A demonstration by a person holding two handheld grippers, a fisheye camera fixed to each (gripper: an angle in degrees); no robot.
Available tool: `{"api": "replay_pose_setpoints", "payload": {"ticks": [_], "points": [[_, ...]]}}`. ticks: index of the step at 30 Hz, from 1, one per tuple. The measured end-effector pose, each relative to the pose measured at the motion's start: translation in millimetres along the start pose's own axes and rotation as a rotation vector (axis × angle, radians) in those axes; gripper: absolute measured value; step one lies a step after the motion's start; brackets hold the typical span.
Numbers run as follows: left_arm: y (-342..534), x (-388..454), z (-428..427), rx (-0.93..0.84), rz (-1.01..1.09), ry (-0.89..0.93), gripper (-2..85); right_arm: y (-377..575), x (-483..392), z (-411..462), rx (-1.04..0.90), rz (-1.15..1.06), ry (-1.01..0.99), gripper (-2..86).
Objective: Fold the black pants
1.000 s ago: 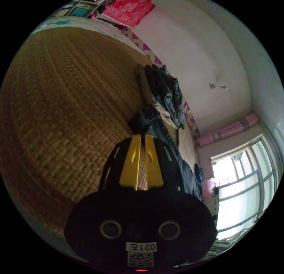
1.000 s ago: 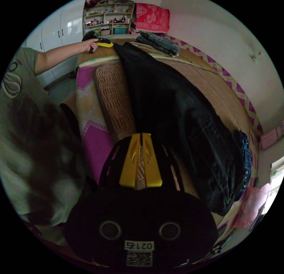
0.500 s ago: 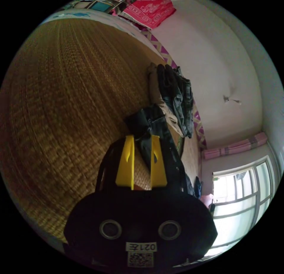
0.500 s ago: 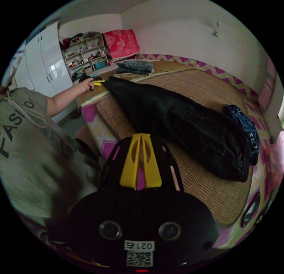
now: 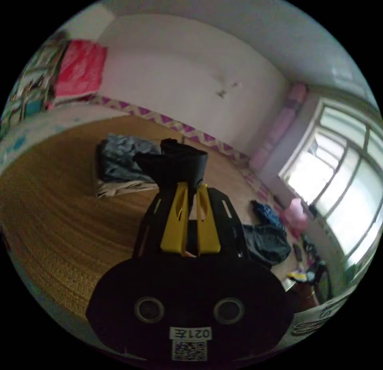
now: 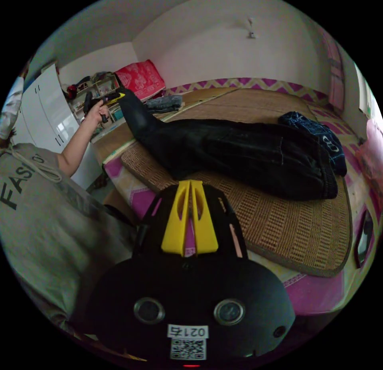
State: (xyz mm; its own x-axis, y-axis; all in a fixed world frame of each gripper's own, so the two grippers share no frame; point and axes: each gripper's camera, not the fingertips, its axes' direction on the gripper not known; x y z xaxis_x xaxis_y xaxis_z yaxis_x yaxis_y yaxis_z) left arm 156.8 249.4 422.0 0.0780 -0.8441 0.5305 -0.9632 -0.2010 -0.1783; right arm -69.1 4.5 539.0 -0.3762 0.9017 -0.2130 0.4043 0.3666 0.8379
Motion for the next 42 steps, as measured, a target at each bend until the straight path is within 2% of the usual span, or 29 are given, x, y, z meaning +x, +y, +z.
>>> {"api": "replay_pose_setpoints", "payload": {"ticks": [2,5,10,17,19,22,24,27,29,31,36,40,42], "points": [[11.3,105.1,33.2,-0.043,0.176,0.041,0.4,11.6,9.2,-6.9,0.017,0.008,-0.001,-1.0],[45.1,211.9,98.0,-0.148,0.308,0.086,0.6,27.0,19.0,-17.3,0.04,0.021,-0.005,-1.0],[127.8,306.8,227.5,-0.471,0.407,0.03,0.7,54.5,41.7,-36.7,0.095,0.088,-0.05,-1.0],[142.2,373.5,218.9,-0.321,0.491,0.0,2.0,85.5,78.5,-62.6,0.141,0.178,-0.037,-0.8],[153.3,386.5,236.4,-0.365,0.526,-0.004,2.6,87.1,91.4,-67.6,0.162,0.217,-0.038,-0.6],[170.6,392.9,272.1,-0.52,0.558,-0.025,3.7,84.5,116.6,-77.2,0.209,0.312,-0.03,1.4],[163.7,392.5,261.8,-0.486,0.525,0.035,4.7,82.3,135.7,-83.0,0.242,0.413,-0.013,5.7],[154.0,386.5,249.5,-0.489,0.507,0.178,6.5,80.9,175.4,-89.8,0.308,0.636,-0.014,10.8],[149.4,373.6,239.4,-0.515,0.484,0.382,6.8,80.6,207.6,-87.1,0.355,0.8,-0.056,13.0],[150.4,367.2,225.6,-0.497,0.515,0.448,6.1,76.3,224.6,-82.4,0.376,0.891,-0.044,13.6],[154.9,342.3,182.0,-0.437,0.523,0.433,3.8,53.0,252.5,-68.7,0.44,1.036,-0.025,13.1],[154.7,310.4,142.1,-0.37,0.507,0.366,0.2,52.5,277.8,-52.8,0.526,1.176,-0.149,8.6],[155.0,293.1,126.6,-0.35,0.5,0.337,-0.5,47.2,276.2,-54.5,0.546,1.172,-0.175,6.2]]}}
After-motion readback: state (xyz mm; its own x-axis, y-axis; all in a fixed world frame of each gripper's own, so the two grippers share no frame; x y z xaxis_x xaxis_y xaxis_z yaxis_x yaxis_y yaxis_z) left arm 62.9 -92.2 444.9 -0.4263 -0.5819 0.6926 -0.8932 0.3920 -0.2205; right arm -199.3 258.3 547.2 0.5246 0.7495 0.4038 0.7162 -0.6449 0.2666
